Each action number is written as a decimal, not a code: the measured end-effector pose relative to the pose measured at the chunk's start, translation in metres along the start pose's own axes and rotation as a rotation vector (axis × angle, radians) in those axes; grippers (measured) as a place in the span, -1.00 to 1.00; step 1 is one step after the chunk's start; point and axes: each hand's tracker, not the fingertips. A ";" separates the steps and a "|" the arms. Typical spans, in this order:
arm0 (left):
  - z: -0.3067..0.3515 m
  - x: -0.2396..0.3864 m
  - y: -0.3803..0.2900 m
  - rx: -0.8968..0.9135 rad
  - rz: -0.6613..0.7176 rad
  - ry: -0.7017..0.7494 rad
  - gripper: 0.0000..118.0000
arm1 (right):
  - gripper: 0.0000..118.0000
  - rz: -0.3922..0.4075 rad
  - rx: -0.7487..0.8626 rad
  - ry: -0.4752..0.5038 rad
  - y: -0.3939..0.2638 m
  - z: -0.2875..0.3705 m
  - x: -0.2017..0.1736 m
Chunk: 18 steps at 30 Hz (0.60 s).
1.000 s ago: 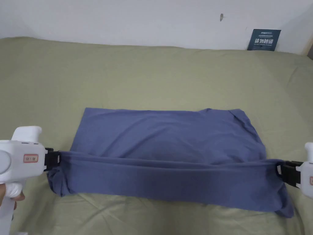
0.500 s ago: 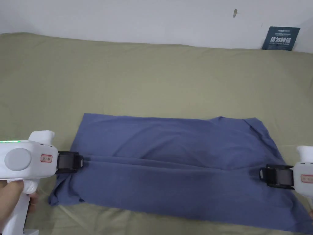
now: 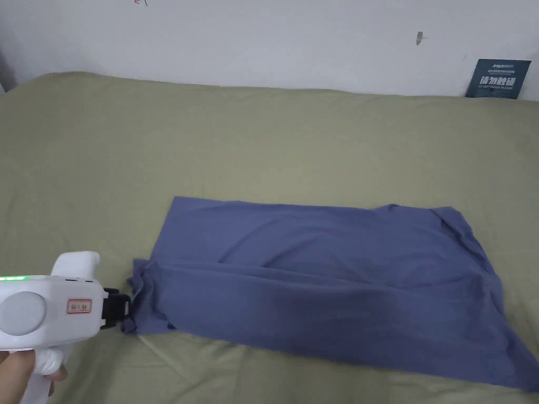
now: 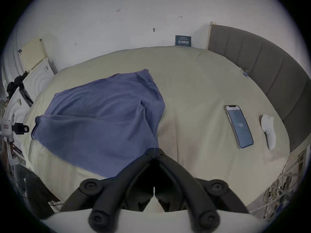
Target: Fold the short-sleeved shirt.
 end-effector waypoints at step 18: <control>-0.048 0.015 0.005 -0.074 -0.082 0.057 -0.81 | 1.00 -0.009 -0.039 0.023 -0.012 -0.025 0.005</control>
